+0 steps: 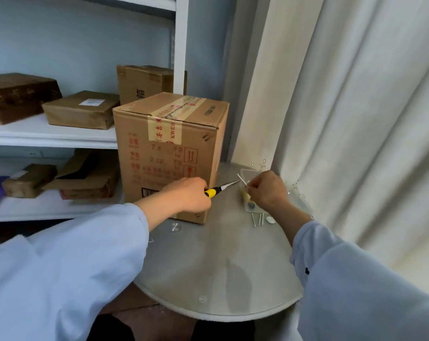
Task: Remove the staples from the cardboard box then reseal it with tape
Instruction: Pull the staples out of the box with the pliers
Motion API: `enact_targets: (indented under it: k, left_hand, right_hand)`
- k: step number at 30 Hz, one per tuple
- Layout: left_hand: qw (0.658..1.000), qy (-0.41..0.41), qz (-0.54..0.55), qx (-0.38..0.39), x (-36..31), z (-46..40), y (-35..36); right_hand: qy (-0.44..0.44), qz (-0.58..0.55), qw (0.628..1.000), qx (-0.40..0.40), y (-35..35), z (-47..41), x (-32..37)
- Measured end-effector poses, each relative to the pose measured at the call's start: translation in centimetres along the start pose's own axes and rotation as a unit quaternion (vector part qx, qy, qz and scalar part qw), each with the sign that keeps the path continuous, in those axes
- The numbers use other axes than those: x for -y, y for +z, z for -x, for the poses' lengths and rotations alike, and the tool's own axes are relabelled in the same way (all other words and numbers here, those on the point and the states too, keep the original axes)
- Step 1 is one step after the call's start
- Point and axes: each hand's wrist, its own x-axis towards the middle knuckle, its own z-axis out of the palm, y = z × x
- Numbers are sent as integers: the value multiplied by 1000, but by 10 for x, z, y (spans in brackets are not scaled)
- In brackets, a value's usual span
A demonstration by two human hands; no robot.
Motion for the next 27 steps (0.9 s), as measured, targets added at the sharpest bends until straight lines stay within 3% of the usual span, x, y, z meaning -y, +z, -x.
enact_targets:
  k: [4,7,14,18,27]
  left_hand:
    - [975,-40,183,119,4,-12,35]
    - [958,-63,231,155,2,-18,55]
    - [937,-96,262,208,-10,-39,87]
    - [924,-135,258,250,-11,-42,96]
    - [926,-128,233,267,-9,-47,99]
  right_hand:
    - [73,-32,996,36,15,3,-39]
    - [151,-102,982,52,32,-5,-68]
    - [260,-102,959,53,70,-28,-143]
    - [272,-106,955,56,80,-33,-161]
    - [259,-97,961,23,86,-45,-152]
